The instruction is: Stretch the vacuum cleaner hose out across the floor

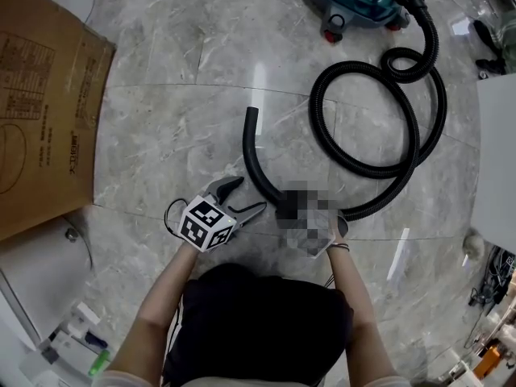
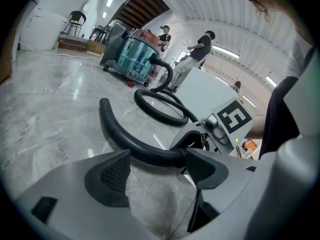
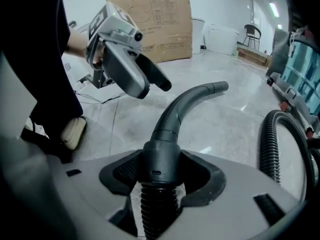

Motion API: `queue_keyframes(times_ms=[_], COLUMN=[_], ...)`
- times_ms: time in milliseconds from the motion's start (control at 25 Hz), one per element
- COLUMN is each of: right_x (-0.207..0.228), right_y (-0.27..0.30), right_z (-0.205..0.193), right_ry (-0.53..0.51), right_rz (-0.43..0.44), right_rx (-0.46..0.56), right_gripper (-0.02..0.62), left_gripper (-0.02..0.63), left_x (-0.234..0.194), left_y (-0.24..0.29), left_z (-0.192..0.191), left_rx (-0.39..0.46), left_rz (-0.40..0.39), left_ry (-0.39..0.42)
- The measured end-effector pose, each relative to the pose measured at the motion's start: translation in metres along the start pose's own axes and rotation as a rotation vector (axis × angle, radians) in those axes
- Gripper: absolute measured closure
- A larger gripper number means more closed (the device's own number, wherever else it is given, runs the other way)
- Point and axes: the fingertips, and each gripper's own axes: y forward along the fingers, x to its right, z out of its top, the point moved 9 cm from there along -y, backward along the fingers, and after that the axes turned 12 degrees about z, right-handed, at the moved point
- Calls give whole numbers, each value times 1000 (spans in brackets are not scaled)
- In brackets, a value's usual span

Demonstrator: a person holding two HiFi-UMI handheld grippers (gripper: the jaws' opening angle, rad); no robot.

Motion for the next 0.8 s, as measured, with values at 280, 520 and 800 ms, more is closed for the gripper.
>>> queue_keyframes(times_ms=[280, 520, 800], right_x=[10, 10, 2], right_y=[-32, -69, -124], right_z=[17, 38, 59], right_ry=[31, -2, -58], right_rz=[-17, -50, -90], right_rx=[130, 236, 321], right_gripper=[351, 351, 351], left_gripper=[265, 264, 264], left_x=[6, 10, 30], left_y=[-4, -9, -27], left_z=[12, 43, 98], left_rx=[31, 126, 235], left_rz=[-103, -141, -196], left_ry=[-113, -210, -206])
